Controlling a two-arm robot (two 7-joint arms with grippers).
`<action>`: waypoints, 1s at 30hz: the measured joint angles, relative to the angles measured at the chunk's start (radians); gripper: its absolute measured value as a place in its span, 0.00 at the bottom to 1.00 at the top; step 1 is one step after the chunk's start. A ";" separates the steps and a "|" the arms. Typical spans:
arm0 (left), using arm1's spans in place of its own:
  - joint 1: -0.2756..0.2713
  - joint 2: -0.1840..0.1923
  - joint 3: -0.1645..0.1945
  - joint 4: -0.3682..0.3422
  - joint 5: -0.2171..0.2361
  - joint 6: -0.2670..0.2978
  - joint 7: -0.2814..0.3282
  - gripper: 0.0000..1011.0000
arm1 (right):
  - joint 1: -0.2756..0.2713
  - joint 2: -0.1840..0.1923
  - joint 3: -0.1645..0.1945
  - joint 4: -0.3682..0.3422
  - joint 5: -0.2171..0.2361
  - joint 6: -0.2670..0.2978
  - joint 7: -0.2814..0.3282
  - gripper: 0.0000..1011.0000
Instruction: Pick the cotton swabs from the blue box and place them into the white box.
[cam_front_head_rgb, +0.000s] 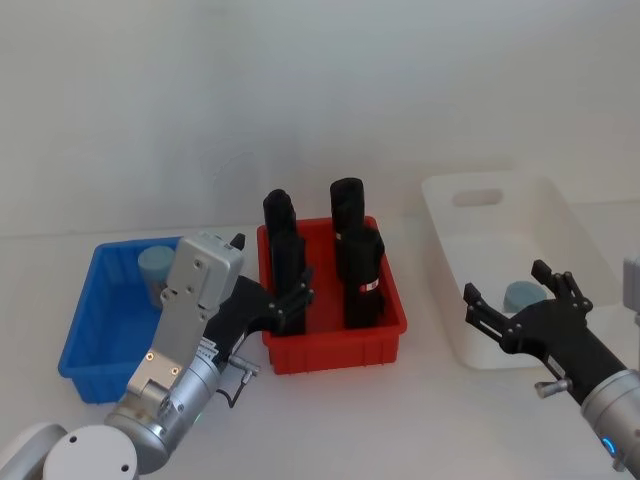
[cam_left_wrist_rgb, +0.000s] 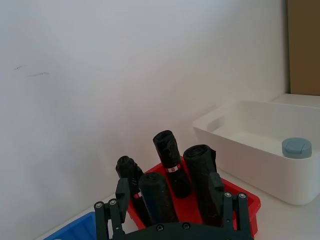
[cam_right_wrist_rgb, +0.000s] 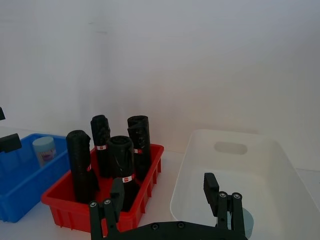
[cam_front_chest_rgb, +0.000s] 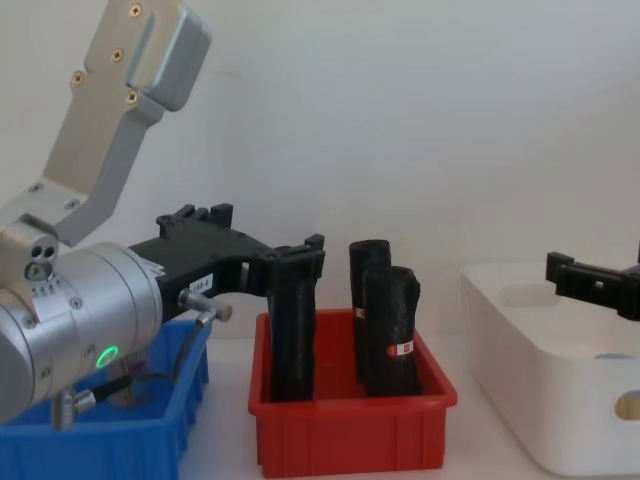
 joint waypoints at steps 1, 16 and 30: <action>0.001 0.000 0.000 0.000 0.000 -0.001 0.001 0.99 | 0.000 0.000 0.000 0.000 0.000 0.000 0.000 0.99; 0.000 0.000 -0.001 0.001 0.000 -0.001 0.002 0.99 | 0.000 0.000 0.000 0.000 -0.001 -0.001 0.000 0.99; 0.000 0.000 -0.001 0.001 0.000 0.000 0.001 0.99 | 0.026 -0.012 0.000 0.038 -0.017 -0.001 0.016 0.99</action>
